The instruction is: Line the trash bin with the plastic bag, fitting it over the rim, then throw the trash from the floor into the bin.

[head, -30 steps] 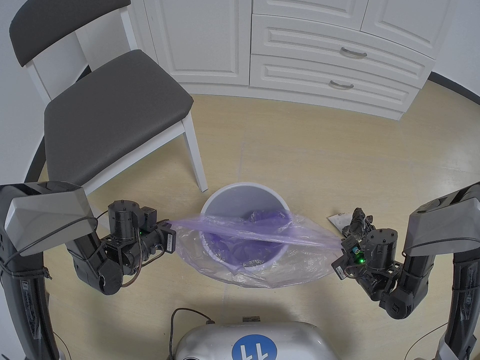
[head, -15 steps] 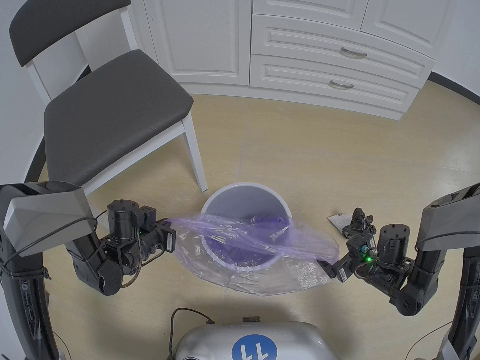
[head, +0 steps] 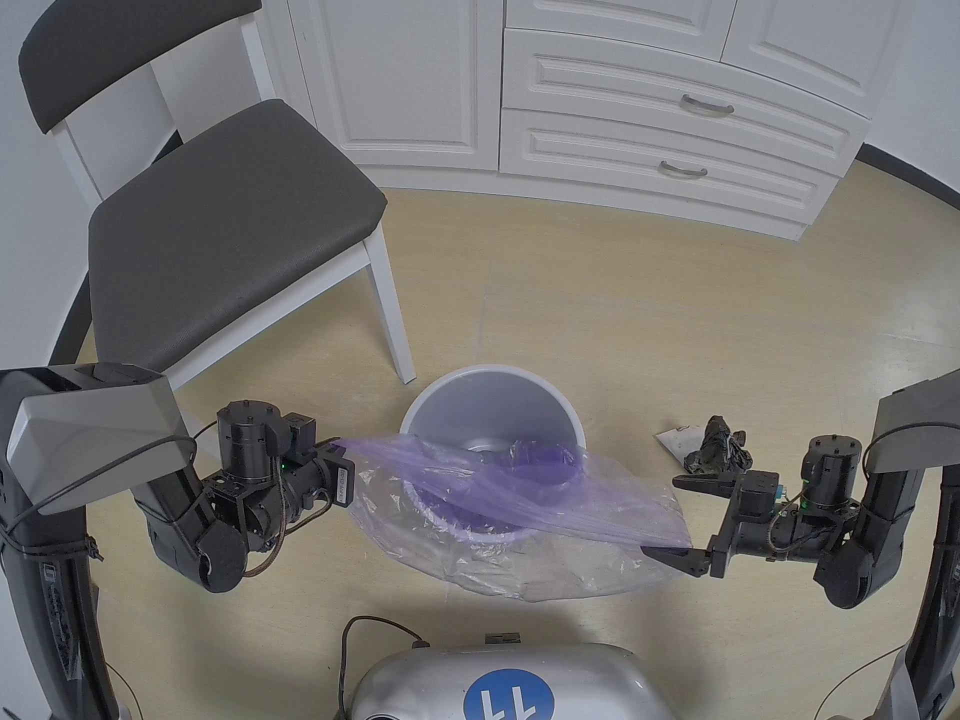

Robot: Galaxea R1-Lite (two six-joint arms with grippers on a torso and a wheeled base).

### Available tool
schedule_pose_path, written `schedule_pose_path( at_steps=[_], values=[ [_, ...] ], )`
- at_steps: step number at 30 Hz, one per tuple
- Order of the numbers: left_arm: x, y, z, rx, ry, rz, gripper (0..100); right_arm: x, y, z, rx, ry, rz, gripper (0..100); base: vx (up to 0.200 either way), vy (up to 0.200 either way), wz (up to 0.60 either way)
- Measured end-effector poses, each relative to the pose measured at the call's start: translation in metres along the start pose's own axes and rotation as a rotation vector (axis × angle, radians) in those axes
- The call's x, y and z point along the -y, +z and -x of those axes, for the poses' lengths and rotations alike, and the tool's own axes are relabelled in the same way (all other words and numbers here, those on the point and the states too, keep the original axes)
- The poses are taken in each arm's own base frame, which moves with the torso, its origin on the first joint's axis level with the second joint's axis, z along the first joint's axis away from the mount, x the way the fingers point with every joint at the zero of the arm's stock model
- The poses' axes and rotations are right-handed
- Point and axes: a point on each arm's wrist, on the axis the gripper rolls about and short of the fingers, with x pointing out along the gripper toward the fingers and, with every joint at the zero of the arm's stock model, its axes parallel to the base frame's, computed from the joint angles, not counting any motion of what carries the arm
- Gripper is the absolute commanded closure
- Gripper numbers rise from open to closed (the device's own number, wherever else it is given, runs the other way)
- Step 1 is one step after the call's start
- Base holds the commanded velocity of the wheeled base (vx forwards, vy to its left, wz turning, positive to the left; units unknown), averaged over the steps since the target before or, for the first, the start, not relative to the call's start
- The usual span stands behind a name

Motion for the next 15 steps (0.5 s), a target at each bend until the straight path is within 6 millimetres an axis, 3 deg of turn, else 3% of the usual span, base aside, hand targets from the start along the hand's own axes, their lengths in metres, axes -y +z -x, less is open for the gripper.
schedule_pose_path(
  at_steps=[6, 15],
  values=[
    [0.0, -0.001, -0.001, -0.003, -0.001, 0.0, 100, 0.02, -0.014, 0.021, 0.041, 0.061, -0.059, 0, 0.0, 0.0, 0.0],
    [-0.001, -0.005, -0.004, -0.013, 0.004, -0.001, 100, 0.032, -0.026, 0.027, 0.039, 0.044, -0.094, 0, 0.0, 0.0, 0.0]
  ],
)
